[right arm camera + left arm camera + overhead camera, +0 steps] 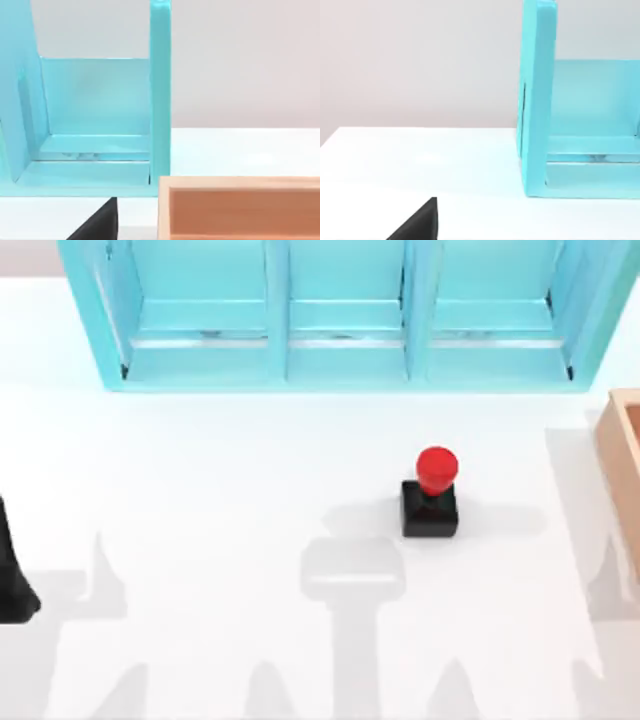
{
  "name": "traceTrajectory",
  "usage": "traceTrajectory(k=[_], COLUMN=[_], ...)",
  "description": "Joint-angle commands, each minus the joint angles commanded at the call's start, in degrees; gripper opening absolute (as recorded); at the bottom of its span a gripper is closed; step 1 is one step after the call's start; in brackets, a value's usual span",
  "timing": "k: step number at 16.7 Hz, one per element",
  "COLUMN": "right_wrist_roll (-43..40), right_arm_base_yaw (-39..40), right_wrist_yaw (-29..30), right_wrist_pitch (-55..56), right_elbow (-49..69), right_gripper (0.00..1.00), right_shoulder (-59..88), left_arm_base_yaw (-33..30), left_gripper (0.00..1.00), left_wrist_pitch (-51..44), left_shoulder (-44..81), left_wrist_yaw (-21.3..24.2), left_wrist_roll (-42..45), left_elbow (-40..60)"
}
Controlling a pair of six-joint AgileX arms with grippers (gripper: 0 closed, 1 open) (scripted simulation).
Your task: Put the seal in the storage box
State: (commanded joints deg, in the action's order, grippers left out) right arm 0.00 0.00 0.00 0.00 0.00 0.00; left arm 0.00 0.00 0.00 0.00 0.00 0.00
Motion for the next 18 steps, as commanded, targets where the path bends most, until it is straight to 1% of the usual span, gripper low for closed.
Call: traceTrajectory(k=[4,8,13,18], right_wrist_roll=[1.0,6.2,14.9,22.3], right_arm_base_yaw=[0.5,3.2,8.2,13.9], right_wrist_yaw=[-0.3,-1.2,-1.6,-0.6], right_wrist_pitch=[-1.1,-7.7,-23.1,-43.4], right_elbow=[1.7,11.3,31.4,56.6], right_gripper=[1.0,1.0,1.0,1.0], right_shoulder=[1.3,9.7,30.2,58.4], left_arm_base_yaw=[0.0,0.0,0.0,0.0], left_gripper=[1.0,1.0,1.0,1.0], left_wrist_pitch=[0.0,0.0,0.0,0.0], left_shoulder=[0.0,0.0,0.0,0.0], left_wrist_yaw=[0.0,0.0,0.0,0.0], left_wrist_roll=[0.0,0.0,0.0,0.0], left_elbow=[0.0,0.0,0.0,0.0])
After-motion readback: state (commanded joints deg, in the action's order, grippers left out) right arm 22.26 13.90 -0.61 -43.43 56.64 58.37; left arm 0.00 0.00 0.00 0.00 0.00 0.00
